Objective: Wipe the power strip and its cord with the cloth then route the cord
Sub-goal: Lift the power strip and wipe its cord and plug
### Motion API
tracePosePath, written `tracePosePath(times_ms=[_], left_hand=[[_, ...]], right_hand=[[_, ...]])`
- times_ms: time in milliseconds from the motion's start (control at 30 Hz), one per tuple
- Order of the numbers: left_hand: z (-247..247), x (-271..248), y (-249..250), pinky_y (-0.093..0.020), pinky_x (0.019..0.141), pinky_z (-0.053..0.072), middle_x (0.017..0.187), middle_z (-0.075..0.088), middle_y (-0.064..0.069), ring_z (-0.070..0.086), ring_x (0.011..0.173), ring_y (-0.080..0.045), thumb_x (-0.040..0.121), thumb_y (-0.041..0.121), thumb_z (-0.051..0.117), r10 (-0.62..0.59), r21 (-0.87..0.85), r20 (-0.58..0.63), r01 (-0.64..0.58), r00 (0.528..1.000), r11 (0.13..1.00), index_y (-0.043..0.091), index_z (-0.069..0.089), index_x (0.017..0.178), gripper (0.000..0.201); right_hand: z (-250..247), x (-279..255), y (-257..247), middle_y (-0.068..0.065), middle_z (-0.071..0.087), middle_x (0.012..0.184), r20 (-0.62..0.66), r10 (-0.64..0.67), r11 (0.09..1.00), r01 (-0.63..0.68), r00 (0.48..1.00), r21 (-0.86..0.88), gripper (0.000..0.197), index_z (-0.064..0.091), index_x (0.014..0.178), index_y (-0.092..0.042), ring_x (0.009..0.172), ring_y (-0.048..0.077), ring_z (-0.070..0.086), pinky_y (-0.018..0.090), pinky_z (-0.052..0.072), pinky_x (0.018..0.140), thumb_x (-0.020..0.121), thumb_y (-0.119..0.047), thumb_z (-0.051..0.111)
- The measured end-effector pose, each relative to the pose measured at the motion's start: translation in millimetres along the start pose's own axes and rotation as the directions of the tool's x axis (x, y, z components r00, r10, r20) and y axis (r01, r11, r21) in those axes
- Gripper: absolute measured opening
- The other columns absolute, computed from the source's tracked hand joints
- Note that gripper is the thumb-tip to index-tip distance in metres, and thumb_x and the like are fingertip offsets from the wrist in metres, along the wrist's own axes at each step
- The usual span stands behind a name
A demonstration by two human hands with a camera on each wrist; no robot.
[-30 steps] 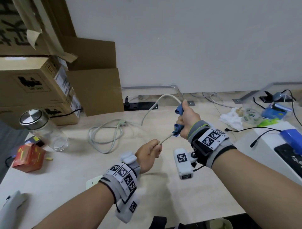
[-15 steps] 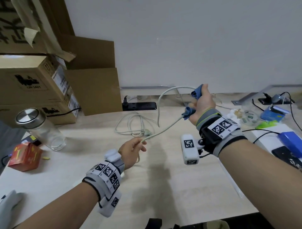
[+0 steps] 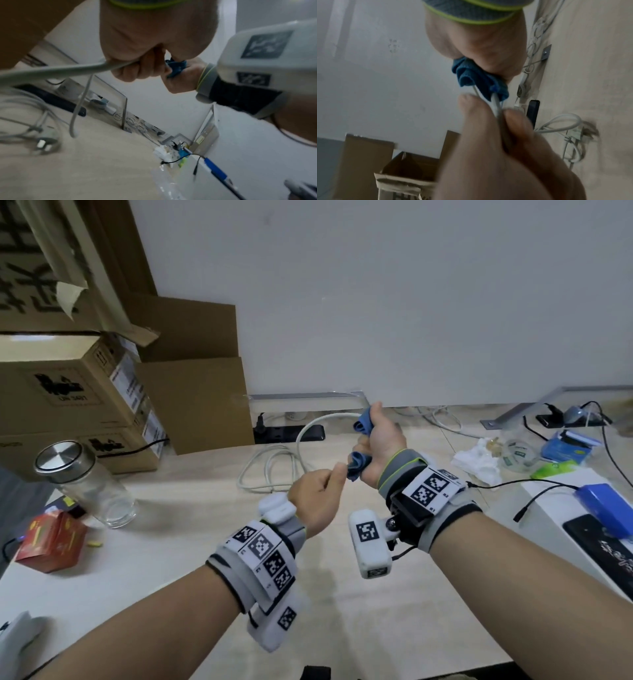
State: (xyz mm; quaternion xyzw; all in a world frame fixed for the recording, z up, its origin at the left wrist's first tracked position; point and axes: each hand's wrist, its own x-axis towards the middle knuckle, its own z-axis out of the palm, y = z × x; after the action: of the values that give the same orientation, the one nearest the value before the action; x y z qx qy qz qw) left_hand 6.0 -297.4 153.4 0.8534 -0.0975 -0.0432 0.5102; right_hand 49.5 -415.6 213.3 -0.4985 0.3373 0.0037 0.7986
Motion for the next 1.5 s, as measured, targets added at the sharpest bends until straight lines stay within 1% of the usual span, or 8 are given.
tracePosePath(times_ms=[233, 600, 733, 833, 933, 1100, 1233, 1500], left_hand=[[-25.0, 4.6, -18.3, -0.031, 0.055, 0.022, 0.044, 0.02, 0.008, 0.02, 0.045, -0.011, 0.096, 0.044, 0.044, 0.011, -0.001, 0.041, -0.011, 0.999, 1.0, 0.019, 0.024, 0.049, 0.056], [-84.5, -2.4, -84.5, -0.028, 0.054, 0.021, 0.054, 0.025, -0.006, 0.023, 0.053, -0.019, 0.094, 0.043, 0.051, -0.151, -0.034, -0.124, 0.148, 0.981, 0.988, 0.012, 0.036, 0.053, 0.053], [-90.4, 6.0, -92.0, -0.03, 0.052, 0.029, 0.051, 0.041, -0.004, 0.041, 0.052, -0.024, 0.096, 0.046, 0.04, -0.184, 0.278, -0.137, 0.216, 0.973, 0.936, 0.013, 0.039, 0.056, 0.052], [-80.3, 8.2, -75.4, -0.039, 0.08, 0.049, 0.096, 0.068, 0.002, 0.062, 0.086, -0.023, 0.097, 0.035, 0.039, -0.02, 0.529, -0.116, 0.079, 0.993, 0.845, 0.027, 0.061, 0.093, 0.023], [-46.1, -1.8, -30.6, -0.042, 0.089, 0.046, 0.112, 0.065, 0.003, 0.06, 0.099, -0.021, 0.098, 0.026, 0.04, 0.136, 0.405, -0.04, -0.108, 0.99, 0.908, 0.024, 0.059, 0.114, 0.024], [-13.5, 1.6, 5.1, -0.033, 0.065, 0.043, 0.076, 0.064, 0.001, 0.059, 0.075, -0.022, 0.097, 0.036, 0.044, 0.107, 0.192, -0.08, -0.09, 0.991, 0.977, 0.017, 0.064, 0.097, 0.027], [-31.3, 11.1, -7.6, -0.029, 0.05, 0.025, 0.047, 0.036, 0.007, 0.04, 0.05, -0.024, 0.095, 0.046, 0.044, 0.326, 0.436, -0.005, -0.292, 0.945, 0.851, 0.024, 0.037, 0.054, 0.047], [-76.1, 28.2, -22.3, -0.026, 0.049, 0.026, 0.053, 0.042, 0.007, 0.042, 0.052, -0.022, 0.09, 0.059, 0.032, 0.466, 0.566, 0.102, -0.437, 0.879, 0.699, 0.021, 0.042, 0.065, 0.046]], right_hand=[[-10.7, 9.4, -5.1, 0.0, 0.031, 0.065, 0.011, 0.047, 0.999, -0.047, 0.999, -0.026, 0.051, 0.051, 0.1, -0.015, 0.023, 0.013, 0.034, 0.022, 0.038, 0.038, 0.082, -0.062, 0.056], [-33.0, 19.6, -22.1, -0.003, 0.035, 0.058, -0.135, -0.071, 0.986, 0.09, 0.988, 0.139, 0.041, 0.054, 0.072, -0.021, 0.039, 0.014, 0.03, 0.021, 0.035, 0.044, 0.08, -0.06, 0.06], [-18.1, 10.3, -11.8, -0.001, 0.036, 0.064, -0.113, -0.099, 0.987, 0.113, 0.989, 0.118, 0.039, 0.052, 0.082, -0.02, 0.044, 0.016, 0.031, 0.019, 0.038, 0.041, 0.083, -0.059, 0.057], [-8.2, 2.1, -13.2, 0.0, 0.039, 0.066, -0.151, -0.08, 0.981, 0.105, 0.985, 0.164, 0.04, 0.053, 0.092, -0.018, 0.045, 0.017, 0.033, 0.018, 0.037, 0.039, 0.085, -0.057, 0.055], [1.3, -4.6, -9.3, -0.001, 0.035, 0.062, -0.136, -0.067, 0.976, 0.093, 0.988, 0.196, 0.042, 0.052, 0.078, -0.017, 0.043, 0.016, 0.031, 0.018, 0.034, 0.039, 0.086, -0.058, 0.053], [10.9, -9.8, 4.0, -0.003, 0.033, 0.054, -0.05, -0.036, 0.982, 0.045, 0.998, 0.184, 0.045, 0.049, 0.069, -0.018, 0.033, 0.013, 0.03, 0.019, 0.031, 0.04, 0.085, -0.06, 0.054], [3.2, -12.1, -2.0, -0.002, 0.036, 0.055, -0.002, -0.008, 0.989, 0.008, 1.0, 0.149, 0.045, 0.046, 0.065, -0.017, 0.026, 0.014, 0.034, 0.017, 0.034, 0.037, 0.087, -0.056, 0.054], [-14.3, -8.1, -32.5, -0.002, 0.033, 0.062, -0.033, -0.038, 0.99, 0.042, 0.999, 0.132, 0.041, 0.051, 0.073, -0.018, 0.042, 0.014, 0.029, 0.018, 0.038, 0.038, 0.088, -0.055, 0.052]])
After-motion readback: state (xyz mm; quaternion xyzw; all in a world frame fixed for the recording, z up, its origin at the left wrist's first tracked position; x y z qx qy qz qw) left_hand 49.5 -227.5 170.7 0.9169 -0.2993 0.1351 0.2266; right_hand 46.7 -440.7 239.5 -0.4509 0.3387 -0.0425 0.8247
